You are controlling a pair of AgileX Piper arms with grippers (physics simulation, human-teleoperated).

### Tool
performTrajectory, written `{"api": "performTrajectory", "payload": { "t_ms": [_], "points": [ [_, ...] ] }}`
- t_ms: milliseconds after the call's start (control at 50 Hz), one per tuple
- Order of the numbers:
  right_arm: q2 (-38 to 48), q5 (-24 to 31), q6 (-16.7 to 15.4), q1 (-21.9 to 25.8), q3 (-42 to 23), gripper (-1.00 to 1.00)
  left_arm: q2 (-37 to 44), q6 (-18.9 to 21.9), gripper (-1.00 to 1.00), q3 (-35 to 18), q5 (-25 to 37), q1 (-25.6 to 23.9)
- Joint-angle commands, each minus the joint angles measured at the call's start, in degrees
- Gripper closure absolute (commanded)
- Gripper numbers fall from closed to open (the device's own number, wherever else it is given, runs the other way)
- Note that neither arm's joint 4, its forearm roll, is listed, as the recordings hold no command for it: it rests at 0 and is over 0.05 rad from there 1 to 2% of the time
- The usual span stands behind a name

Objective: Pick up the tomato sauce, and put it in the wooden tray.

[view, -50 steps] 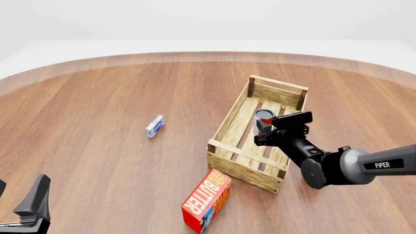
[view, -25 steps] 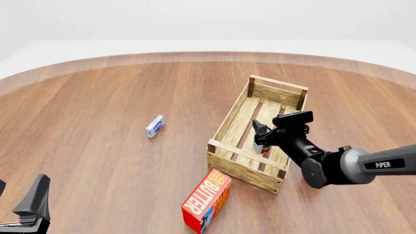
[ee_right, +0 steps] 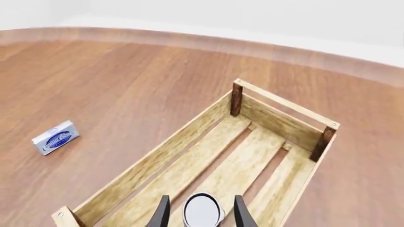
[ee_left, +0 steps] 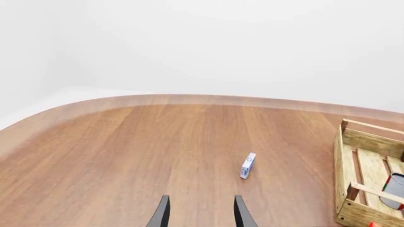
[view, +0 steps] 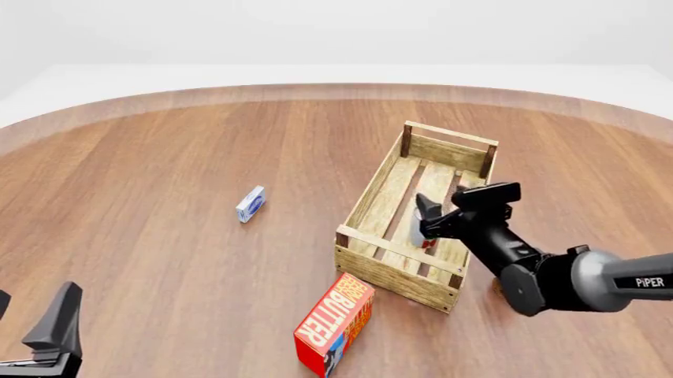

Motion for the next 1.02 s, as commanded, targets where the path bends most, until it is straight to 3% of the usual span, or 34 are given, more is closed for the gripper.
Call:
{"api": "performTrajectory", "payload": {
  "t_ms": [20,420,680,740,760,820,840,860,880,900,940,1020],
  "points": [
    [-4.9,-1.7,0.0,-0.2,4.8,-1.00,0.0,0.4,-1.00,0.4,-0.6,-0.1],
    [-16.8,-6.9,-0.1,2.0,17.7,-1.00,0.0,1.0,-1.00,1.0,-1.2,-0.9],
    [-33.1,-0.9,-0.3,6.4,27.7,-1.00,0.0,1.3,-1.00,1.4,-1.3,-1.3],
    [-44.3,3.8,1.0,7.4,34.2,-1.00,0.0,1.4,-1.00,1.5,-1.2,-1.4],
    [-45.6,4.9,1.2,7.4,34.6,-1.00,0.0,1.4,-1.00,1.6,-1.2,-1.4],
    [-56.2,15.7,1.6,7.8,34.7,-1.00,0.0,1.7,-1.00,1.7,-1.1,-1.6],
    [-56.6,16.0,1.6,7.8,34.7,-1.00,0.0,1.7,-1.00,1.7,-1.1,-1.6],
    [-64.4,23.2,2.0,8.1,34.8,-1.00,0.0,1.8,-1.00,1.7,-1.0,-1.8],
    [-67.4,26.1,2.2,7.8,34.8,-1.00,0.0,1.8,-1.00,1.7,-1.0,-1.9],
    [-75.7,33.7,2.4,7.7,34.8,-1.00,0.0,1.9,-1.00,1.7,-1.0,-1.9],
    [-86.0,43.0,2.8,6.5,34.8,-1.00,0.0,2.1,-1.00,1.8,-1.0,-2.2],
    [-96.9,53.5,3.5,4.3,34.8,-1.00,0.0,2.6,-1.00,1.8,-1.0,-2.4]
  ]
}}
